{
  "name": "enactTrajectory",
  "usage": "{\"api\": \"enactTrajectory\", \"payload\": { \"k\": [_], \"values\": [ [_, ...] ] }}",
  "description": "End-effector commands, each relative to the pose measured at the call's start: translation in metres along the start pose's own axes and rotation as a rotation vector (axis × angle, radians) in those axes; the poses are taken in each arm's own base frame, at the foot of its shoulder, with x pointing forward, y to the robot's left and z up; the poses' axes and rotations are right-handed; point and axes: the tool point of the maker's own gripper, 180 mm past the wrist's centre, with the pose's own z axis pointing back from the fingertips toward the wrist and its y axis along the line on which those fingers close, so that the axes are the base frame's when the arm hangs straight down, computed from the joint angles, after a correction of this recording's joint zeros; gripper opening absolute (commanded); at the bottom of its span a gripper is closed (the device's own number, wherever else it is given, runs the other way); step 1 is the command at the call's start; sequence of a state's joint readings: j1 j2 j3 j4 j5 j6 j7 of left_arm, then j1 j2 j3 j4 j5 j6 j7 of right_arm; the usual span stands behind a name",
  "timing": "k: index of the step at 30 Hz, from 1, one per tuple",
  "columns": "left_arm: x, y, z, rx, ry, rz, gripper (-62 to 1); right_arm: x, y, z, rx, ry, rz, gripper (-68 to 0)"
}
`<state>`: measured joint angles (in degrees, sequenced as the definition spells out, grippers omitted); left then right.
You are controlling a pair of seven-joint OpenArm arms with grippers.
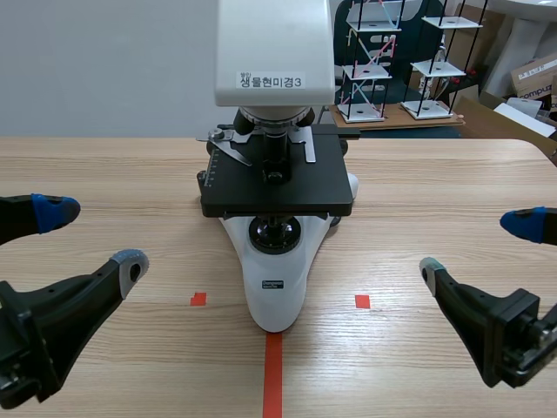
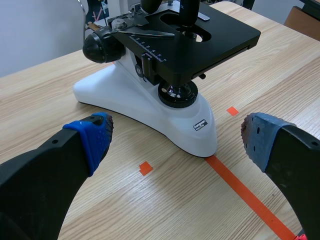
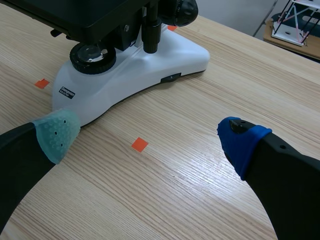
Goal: Point at the fine focus knob
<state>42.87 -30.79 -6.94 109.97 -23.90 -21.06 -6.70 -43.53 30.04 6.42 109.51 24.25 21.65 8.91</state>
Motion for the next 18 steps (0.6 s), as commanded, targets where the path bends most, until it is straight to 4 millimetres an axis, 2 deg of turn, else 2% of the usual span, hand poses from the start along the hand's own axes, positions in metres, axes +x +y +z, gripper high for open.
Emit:
{"api": "enactTrajectory", "payload": {
  "k": [1,2,4,8,9,13,18],
  "values": [
    [0.005,0.0,0.0,0.002,-0.023,0.006,-6.9,0.01,-0.004,-0.001,-0.002,-0.031,0.029,-8.0],
    [0.005,0.0,0.0,0.002,-0.023,0.006,-6.9,0.009,-0.004,-0.001,-0.002,-0.027,0.036,-11.6],
    [0.005,0.0,0.0,0.002,-0.023,0.006,-6.9,0.007,-0.006,-0.001,-0.012,-0.016,0.056,-24.8],
    [0.005,0.0,0.0,0.002,-0.023,0.006,-6.9,-0.002,-0.011,0.001,-0.029,-0.001,0.049,-61.7],
    [0.005,0.0,0.0,0.002,-0.023,0.006,-6.9,-0.004,-0.013,0.001,-0.038,-0.006,0.045,-67.6],
    [0.005,0.0,0.0,0.002,-0.023,0.006,-6.9,-0.008,-0.028,0.006,-0.087,-0.077,0.034,-67.7],
    [0.005,0.0,0.0,0.002,-0.023,0.006,-6.9,-0.021,-0.052,0.005,-0.139,-0.105,0.055,-67.7]
  ]
}}
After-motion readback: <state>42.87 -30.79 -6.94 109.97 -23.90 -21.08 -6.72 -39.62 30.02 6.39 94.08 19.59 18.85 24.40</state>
